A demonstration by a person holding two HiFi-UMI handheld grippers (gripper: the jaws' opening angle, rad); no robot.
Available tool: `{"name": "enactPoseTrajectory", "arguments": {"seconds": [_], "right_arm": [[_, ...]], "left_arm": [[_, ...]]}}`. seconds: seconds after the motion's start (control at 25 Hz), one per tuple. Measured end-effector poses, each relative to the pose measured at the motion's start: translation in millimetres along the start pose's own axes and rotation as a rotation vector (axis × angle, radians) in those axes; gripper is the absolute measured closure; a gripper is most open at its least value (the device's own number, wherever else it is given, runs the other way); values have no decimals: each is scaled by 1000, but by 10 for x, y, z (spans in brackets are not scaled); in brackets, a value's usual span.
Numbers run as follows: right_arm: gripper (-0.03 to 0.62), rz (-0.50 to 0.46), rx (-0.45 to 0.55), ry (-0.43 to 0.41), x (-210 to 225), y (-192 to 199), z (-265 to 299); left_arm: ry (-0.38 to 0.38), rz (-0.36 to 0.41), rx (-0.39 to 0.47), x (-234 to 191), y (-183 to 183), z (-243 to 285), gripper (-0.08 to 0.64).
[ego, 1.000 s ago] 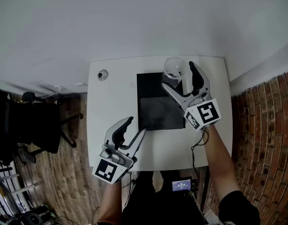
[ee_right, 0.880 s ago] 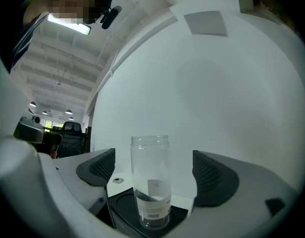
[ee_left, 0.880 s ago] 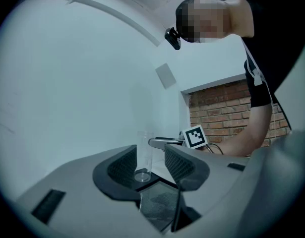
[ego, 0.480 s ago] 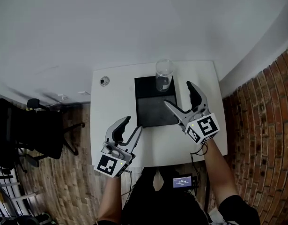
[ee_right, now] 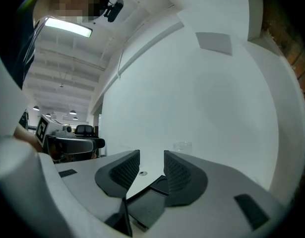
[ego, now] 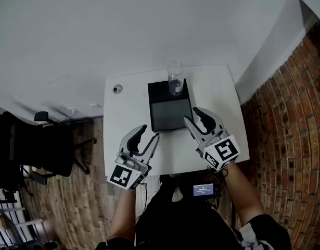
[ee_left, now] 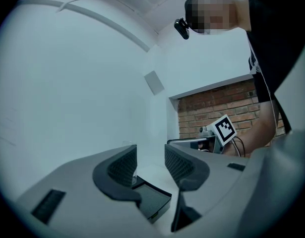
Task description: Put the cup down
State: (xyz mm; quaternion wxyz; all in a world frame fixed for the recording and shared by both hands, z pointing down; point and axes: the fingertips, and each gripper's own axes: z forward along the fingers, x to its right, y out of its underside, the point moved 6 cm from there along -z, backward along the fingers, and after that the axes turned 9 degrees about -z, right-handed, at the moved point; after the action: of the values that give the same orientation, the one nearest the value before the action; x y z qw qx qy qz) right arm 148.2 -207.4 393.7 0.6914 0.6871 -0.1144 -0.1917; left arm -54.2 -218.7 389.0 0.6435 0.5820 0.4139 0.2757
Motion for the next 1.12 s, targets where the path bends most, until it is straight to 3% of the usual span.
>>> {"name": "enactPoseTrajectory", "arguments": {"seconds": [0.24,0.36,1.12], "right_arm": [[548,-15,9,37,-186,-123,-233],[569,-30,18,55,-224,-184,-308],[581,-35,30,26,-465,-318,-417]], "left_arm": [[41,6,12,231,-47,-44,394],[52,10,15,291,-77,-51,394],[60,7,21,431,-83,-152,394]]}}
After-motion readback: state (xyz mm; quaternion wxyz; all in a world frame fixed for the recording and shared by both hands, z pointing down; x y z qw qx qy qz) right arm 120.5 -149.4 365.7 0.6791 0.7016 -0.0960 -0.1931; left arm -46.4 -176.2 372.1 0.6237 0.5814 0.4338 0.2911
